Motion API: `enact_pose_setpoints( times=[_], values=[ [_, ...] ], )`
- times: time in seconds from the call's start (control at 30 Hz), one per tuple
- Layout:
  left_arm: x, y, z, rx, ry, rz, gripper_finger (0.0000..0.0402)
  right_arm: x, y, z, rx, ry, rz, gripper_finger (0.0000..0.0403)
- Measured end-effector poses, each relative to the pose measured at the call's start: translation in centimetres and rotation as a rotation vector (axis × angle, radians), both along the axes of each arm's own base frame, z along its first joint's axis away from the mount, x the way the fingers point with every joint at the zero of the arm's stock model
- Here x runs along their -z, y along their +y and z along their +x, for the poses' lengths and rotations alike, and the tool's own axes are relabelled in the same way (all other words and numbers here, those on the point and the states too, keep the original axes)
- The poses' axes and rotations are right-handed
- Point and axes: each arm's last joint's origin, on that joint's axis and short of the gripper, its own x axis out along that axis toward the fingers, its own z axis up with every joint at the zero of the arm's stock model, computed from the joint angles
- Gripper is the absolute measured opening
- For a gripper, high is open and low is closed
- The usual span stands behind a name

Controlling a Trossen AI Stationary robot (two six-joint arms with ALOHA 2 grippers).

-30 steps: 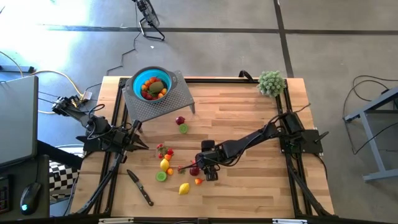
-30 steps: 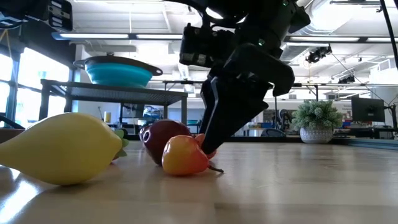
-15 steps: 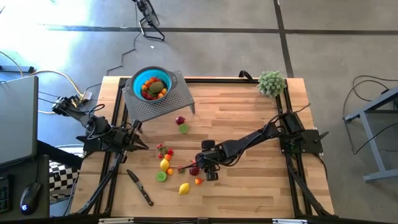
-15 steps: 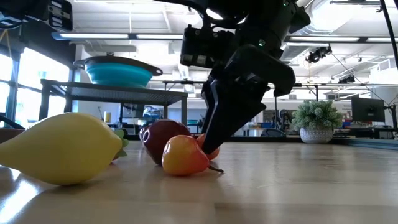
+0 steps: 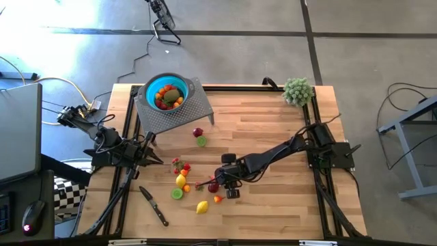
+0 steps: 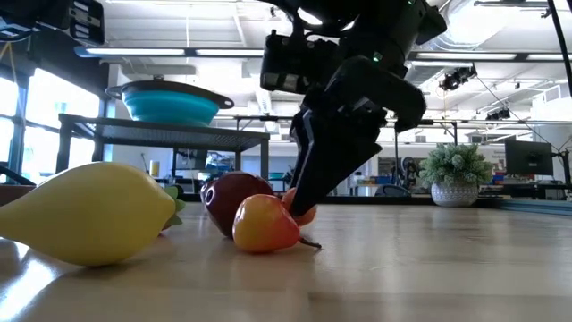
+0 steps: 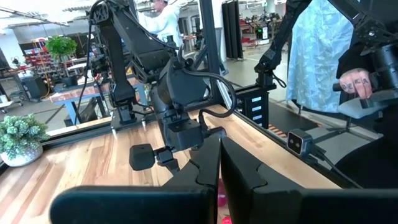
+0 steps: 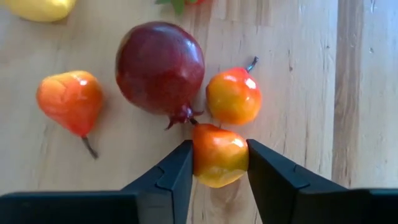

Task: Pick & Place Fruit
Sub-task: Put the orange pear into the blue strainer bowl on the shelf

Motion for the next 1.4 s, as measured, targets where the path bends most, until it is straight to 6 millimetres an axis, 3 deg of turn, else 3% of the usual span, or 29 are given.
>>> enact_pose_setpoints(
  times=[0.2,0.43,0.8,1.0,1.4],
  values=[
    [0.0,0.0,0.0,0.0,0.0,0.0,0.001,-1.8,-0.2,-0.7,0.01,-0.002,-0.013,0.0122],
    [-0.1,0.1,0.0,-0.032,-0.011,-0.008,0.001,-5.8,-1.0,-1.9,0.06,-0.079,-0.067,0.0127],
    [-0.8,0.8,0.1,-0.282,-0.058,-0.068,0.001,-11.8,-3.7,-3.2,0.217,-0.3,-0.193,0.0124],
    [-1.1,1.0,0.0,-0.321,-0.078,-0.146,0.001,-13.2,-5.3,-2.1,0.262,-0.45,-0.286,0.0125],
    [-0.9,1.8,0.0,-0.564,-0.046,-0.384,0.001,-15.5,-10.0,-0.1,0.36,-0.708,-0.318,0.0124]
  ],
)
